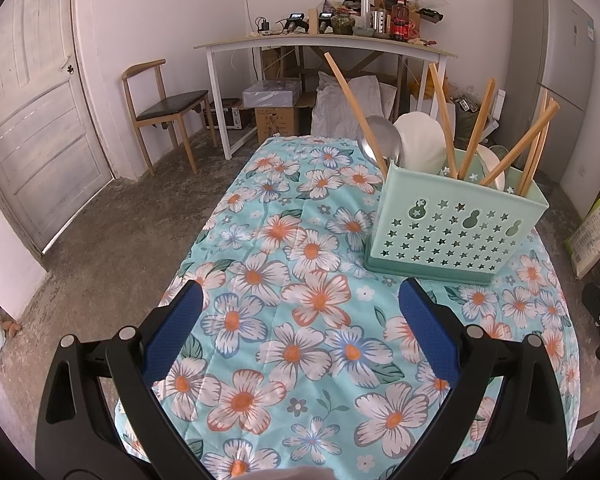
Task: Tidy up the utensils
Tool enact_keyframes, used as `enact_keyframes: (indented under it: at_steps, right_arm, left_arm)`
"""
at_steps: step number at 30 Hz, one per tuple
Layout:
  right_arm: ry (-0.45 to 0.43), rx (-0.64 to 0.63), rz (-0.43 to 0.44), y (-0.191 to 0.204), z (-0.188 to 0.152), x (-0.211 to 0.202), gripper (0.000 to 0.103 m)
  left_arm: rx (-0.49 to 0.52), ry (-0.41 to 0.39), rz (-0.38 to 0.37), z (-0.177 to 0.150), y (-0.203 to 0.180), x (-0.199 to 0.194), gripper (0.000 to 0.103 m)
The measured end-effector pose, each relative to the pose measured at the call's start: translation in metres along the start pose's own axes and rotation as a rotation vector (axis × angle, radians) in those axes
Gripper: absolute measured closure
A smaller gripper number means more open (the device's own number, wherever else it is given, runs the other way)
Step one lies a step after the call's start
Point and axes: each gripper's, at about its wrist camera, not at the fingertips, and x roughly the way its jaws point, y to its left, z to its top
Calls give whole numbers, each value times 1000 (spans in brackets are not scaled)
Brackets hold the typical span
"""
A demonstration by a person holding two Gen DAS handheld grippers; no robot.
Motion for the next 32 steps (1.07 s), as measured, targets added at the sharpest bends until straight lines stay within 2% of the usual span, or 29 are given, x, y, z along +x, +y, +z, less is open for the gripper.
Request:
enact_keyframes:
  at_steps: [32]
  right_arm:
    - [-4,-11,20,0,1,0,7]
  left_arm:
    - [2,-7,-6,1,1,-3,8]
